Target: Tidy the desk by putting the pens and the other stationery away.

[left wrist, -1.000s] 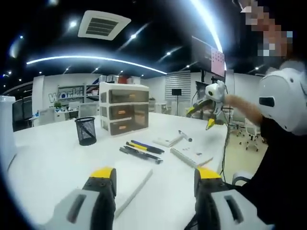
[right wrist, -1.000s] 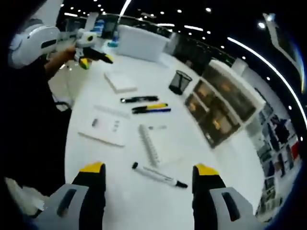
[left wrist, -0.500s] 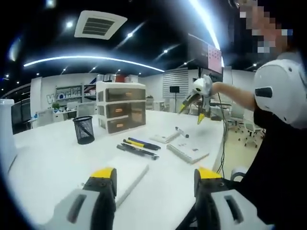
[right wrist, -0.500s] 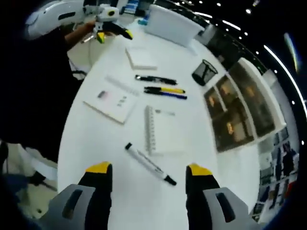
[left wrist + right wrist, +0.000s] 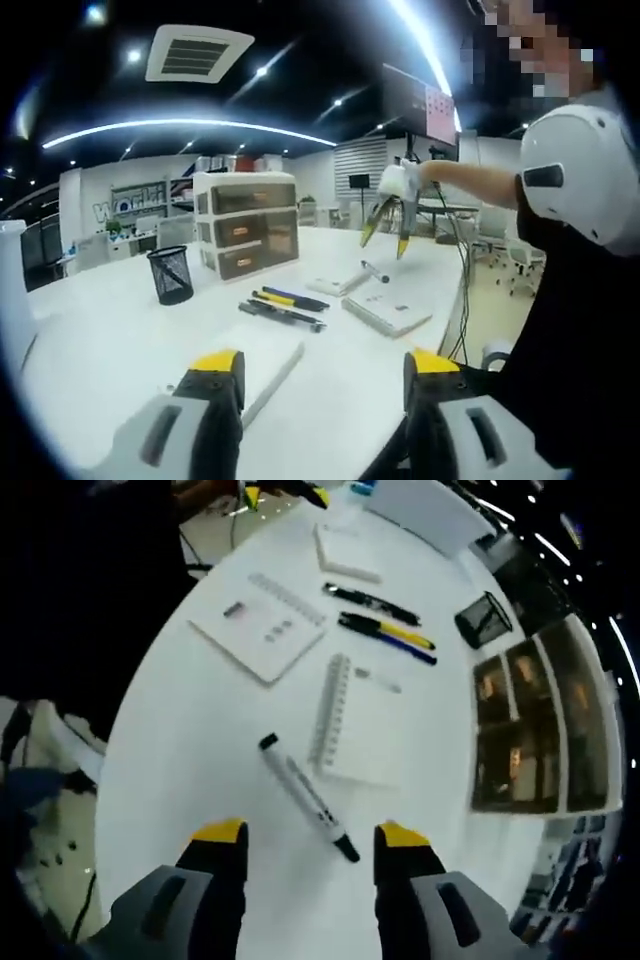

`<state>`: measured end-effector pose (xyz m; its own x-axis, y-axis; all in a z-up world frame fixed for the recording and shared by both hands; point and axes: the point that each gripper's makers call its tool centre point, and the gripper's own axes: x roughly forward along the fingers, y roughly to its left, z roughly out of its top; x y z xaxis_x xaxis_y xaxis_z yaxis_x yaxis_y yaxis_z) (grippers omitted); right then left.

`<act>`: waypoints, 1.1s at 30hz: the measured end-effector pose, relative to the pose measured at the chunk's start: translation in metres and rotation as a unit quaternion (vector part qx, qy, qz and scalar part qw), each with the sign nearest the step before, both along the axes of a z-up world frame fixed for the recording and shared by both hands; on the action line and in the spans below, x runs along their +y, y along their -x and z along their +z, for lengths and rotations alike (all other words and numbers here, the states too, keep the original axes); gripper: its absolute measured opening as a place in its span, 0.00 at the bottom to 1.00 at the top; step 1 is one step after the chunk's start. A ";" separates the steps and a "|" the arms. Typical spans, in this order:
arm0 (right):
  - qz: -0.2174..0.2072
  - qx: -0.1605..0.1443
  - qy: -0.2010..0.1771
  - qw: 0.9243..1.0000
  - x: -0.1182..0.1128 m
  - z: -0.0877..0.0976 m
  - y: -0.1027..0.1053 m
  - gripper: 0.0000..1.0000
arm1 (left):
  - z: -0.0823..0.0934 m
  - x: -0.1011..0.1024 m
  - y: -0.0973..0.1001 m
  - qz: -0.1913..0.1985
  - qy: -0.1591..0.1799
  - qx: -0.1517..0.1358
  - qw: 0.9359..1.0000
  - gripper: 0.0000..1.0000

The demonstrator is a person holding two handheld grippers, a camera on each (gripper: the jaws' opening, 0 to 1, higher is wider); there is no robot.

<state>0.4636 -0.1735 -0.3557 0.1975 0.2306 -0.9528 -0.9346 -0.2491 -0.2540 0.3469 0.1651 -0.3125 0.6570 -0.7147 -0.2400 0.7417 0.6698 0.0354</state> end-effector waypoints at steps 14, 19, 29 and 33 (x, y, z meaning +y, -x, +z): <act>0.057 -0.004 0.068 0.996 -0.002 -0.018 -0.025 0.26 | -0.001 0.001 0.002 0.003 -0.001 0.003 1.000 0.64; 0.077 0.010 0.074 0.994 0.004 -0.025 -0.022 0.22 | -0.002 0.002 0.002 0.004 -0.001 0.006 1.000 0.63; 0.096 0.039 0.092 0.990 0.002 -0.037 -0.017 0.16 | -0.004 -0.001 -0.001 -0.003 0.000 0.015 1.000 0.63; 0.111 0.058 0.100 0.987 0.003 -0.035 -0.013 0.12 | -0.005 -0.004 -0.003 -0.008 0.000 0.020 1.000 0.63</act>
